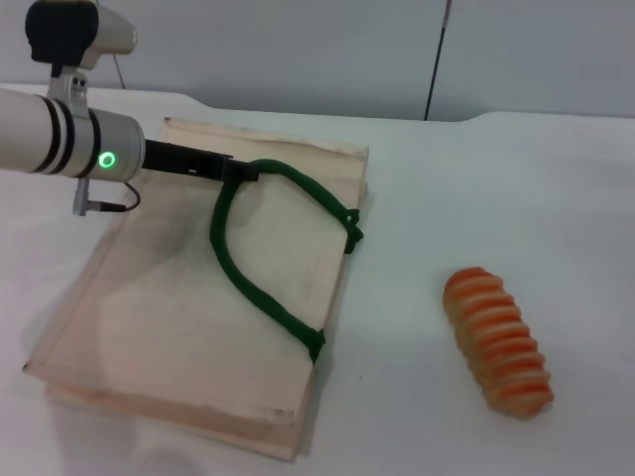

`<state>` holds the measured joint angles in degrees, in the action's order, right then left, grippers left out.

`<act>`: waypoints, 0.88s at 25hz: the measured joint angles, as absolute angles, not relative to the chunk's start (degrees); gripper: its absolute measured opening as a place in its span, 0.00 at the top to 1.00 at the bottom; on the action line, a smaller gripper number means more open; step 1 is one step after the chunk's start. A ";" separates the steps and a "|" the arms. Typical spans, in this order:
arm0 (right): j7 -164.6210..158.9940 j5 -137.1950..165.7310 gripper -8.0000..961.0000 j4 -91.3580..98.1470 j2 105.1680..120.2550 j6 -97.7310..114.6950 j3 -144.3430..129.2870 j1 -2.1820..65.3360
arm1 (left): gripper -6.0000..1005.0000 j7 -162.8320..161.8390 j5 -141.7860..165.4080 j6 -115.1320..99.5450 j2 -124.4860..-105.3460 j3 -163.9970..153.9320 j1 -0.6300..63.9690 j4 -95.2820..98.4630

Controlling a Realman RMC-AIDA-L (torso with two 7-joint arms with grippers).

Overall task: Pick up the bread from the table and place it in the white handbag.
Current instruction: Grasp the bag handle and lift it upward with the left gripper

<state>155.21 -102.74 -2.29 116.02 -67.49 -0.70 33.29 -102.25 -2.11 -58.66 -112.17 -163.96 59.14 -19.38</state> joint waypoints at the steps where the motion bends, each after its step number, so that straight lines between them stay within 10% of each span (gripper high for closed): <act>1: 155.21 -102.74 0.07 -2.29 116.02 -67.49 -0.70 33.30 | 0.39 -102.38 -2.18 -58.23 -112.30 -163.94 59.11 -19.35; 11: 155.21 -102.74 0.07 -2.04 116.10 -67.29 -0.70 32.99 | 0.83 -102.19 -5.31 -59.64 -112.30 -163.92 58.92 -19.33; 22: 153.10 -102.74 0.07 -1.98 115.97 -67.23 -0.70 32.87 | 0.89 -89.47 -25.15 -82.65 -109.07 -164.01 54.49 -20.12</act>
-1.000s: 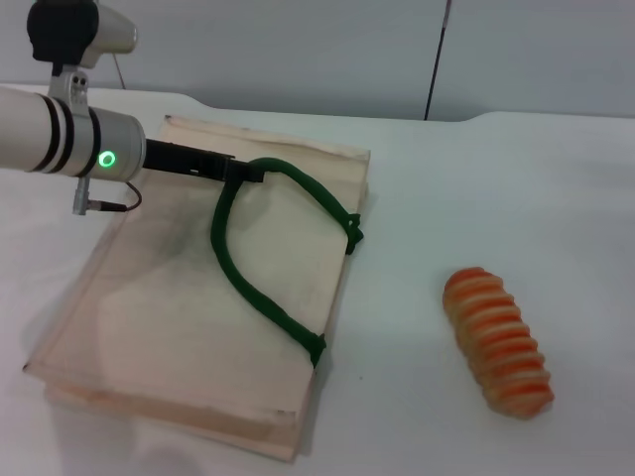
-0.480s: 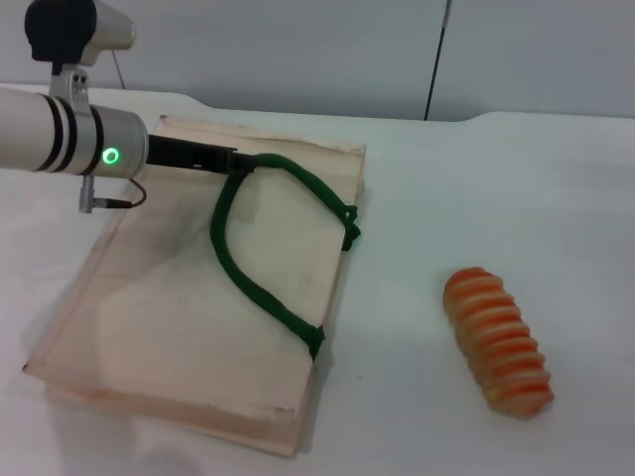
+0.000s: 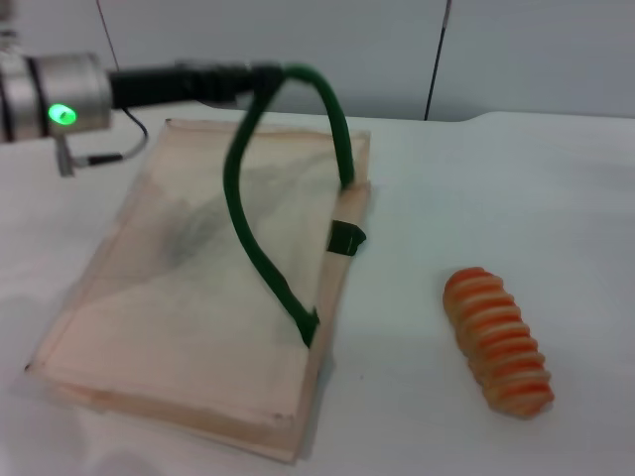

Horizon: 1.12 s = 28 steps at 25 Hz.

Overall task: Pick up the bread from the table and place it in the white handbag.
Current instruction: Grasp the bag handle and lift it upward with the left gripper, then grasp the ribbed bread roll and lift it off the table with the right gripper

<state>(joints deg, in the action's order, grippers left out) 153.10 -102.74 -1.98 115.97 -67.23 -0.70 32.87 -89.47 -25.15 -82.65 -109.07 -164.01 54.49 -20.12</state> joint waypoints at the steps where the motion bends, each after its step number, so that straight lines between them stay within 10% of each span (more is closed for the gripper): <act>1: 152.24 -102.73 0.07 -1.86 115.96 -67.23 -0.73 32.87 | 0.89 -88.77 -27.96 -86.31 -108.13 -164.01 53.66 -20.13; 8: 144.51 -101.18 0.07 0.58 115.87 -66.61 -1.44 32.74 | 0.90 -89.01 -37.81 -99.24 -105.04 -164.01 51.26 -21.42; 28: 88.66 -57.60 0.07 42.25 115.59 -81.06 -16.82 37.12 | 0.91 -91.02 -40.97 -103.59 -104.94 -164.00 50.30 -24.30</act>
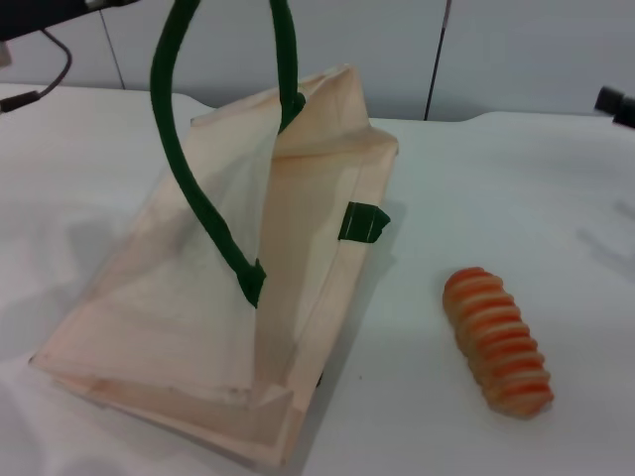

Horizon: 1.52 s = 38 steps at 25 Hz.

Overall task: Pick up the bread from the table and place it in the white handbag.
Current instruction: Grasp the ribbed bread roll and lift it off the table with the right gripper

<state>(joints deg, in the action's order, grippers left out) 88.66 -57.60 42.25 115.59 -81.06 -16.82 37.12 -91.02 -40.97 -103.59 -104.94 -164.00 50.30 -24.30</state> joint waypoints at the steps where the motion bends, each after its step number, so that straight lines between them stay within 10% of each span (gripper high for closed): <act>1: 88.66 -57.60 0.07 42.25 115.59 -81.06 -16.82 37.12 | 0.91 -91.31 -41.03 -103.58 -104.94 -164.01 50.12 -24.60; 38: 58.63 -36.30 0.08 55.73 115.93 -95.02 -52.19 38.70 | 0.92 -92.99 -41.12 -102.66 -105.31 -164.00 47.95 -28.23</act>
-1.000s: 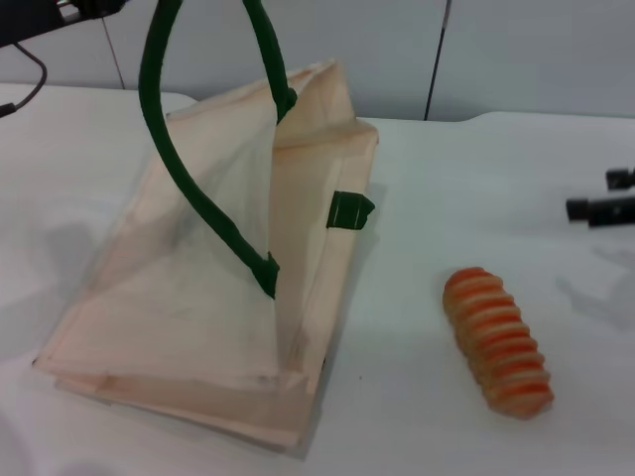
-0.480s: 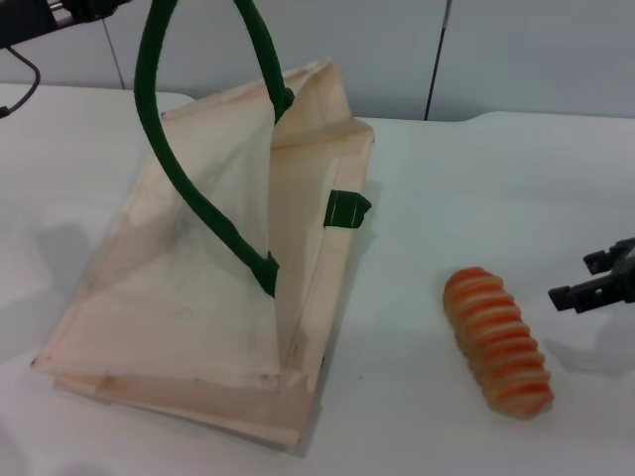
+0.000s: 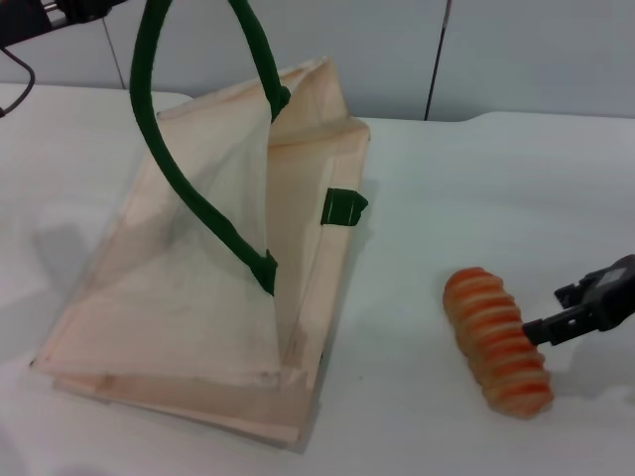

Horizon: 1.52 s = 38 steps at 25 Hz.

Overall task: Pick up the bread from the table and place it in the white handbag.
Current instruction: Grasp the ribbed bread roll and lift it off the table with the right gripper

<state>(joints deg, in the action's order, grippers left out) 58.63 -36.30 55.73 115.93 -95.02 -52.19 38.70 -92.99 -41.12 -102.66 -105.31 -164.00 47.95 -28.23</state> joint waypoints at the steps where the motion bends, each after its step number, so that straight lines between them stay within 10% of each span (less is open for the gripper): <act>1: 58.52 -36.35 0.08 54.81 115.93 -95.12 -52.18 39.06 | 0.92 -92.99 -41.13 -102.66 -105.34 -164.00 47.92 -28.23; 38: 58.21 -36.52 0.08 42.54 115.93 -86.80 -54.38 42.63 | 0.92 -93.44 -41.40 -101.86 -105.55 -164.00 47.92 -28.21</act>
<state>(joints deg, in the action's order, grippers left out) 58.21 -36.52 42.54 115.93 -86.80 -54.38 42.63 -93.44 -41.40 -101.86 -105.55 -164.00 47.92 -28.21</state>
